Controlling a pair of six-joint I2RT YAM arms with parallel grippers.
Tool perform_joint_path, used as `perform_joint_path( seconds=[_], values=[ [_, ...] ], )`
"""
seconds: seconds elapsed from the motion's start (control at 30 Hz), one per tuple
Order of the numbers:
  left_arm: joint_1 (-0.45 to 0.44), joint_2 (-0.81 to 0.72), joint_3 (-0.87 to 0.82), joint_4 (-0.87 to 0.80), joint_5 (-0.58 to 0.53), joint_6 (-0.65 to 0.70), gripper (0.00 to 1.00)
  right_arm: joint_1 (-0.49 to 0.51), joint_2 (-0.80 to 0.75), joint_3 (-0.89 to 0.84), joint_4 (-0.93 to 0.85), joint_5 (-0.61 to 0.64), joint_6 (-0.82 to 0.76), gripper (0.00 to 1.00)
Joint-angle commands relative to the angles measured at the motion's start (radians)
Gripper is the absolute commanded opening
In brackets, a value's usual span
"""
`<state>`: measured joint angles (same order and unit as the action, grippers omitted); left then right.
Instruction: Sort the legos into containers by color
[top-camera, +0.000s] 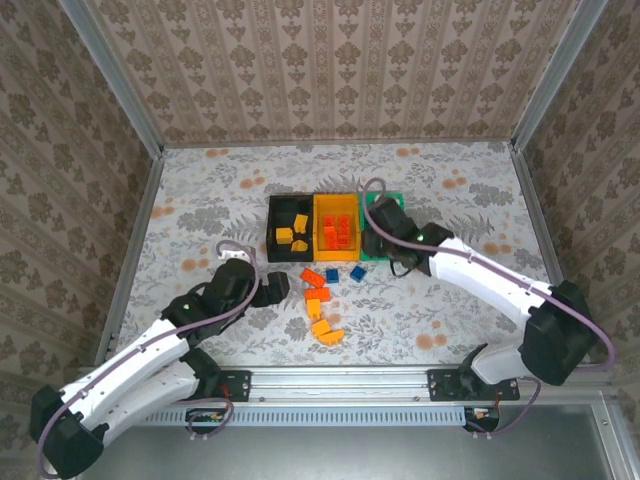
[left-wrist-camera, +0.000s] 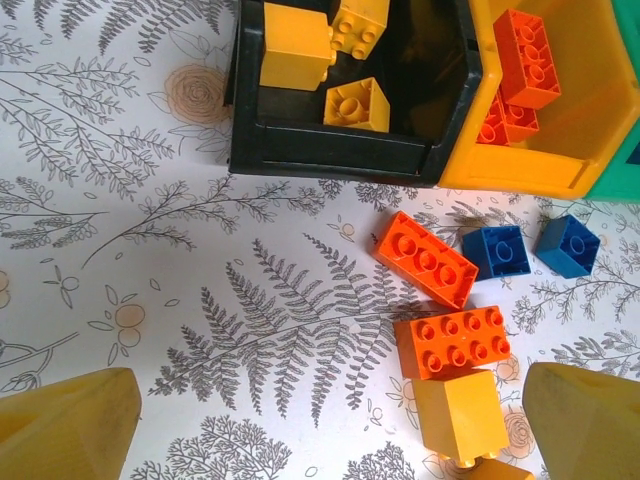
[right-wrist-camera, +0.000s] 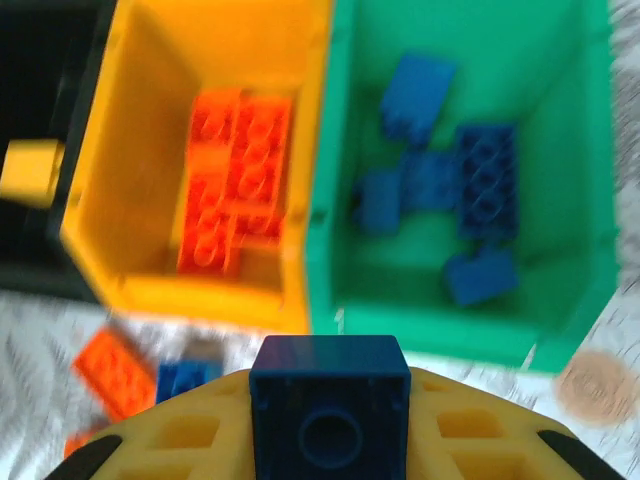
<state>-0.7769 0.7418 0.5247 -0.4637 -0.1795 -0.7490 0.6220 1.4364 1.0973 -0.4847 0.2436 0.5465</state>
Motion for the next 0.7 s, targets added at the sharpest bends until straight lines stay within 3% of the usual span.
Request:
perform_joint_path(
  seconds=[0.0, 0.2, 0.33, 0.4, 0.67],
  values=[
    [0.007, 0.012, -0.009, 0.018, 0.032, 0.020, 0.99, -0.058, 0.123, 0.076, -0.011, 0.047, -0.021, 0.26],
    [0.007, 0.038, -0.018, 0.041, 0.066, 0.029, 0.97, -0.111, 0.304, 0.199, -0.037, 0.069, -0.010, 0.32],
    [0.007, 0.077, -0.012, 0.060, 0.096, 0.052, 0.97, -0.114, 0.334, 0.239, -0.038, 0.064, -0.014, 0.60],
    [0.005, 0.107, -0.007, 0.073, 0.115, 0.062, 0.97, -0.112, 0.307, 0.231, -0.026, 0.049, -0.016, 0.69],
    [-0.109, 0.337, 0.009, 0.207, 0.143, 0.049, 0.94, -0.090, 0.151, 0.096, 0.029, 0.010, 0.005, 0.75]
  ],
)
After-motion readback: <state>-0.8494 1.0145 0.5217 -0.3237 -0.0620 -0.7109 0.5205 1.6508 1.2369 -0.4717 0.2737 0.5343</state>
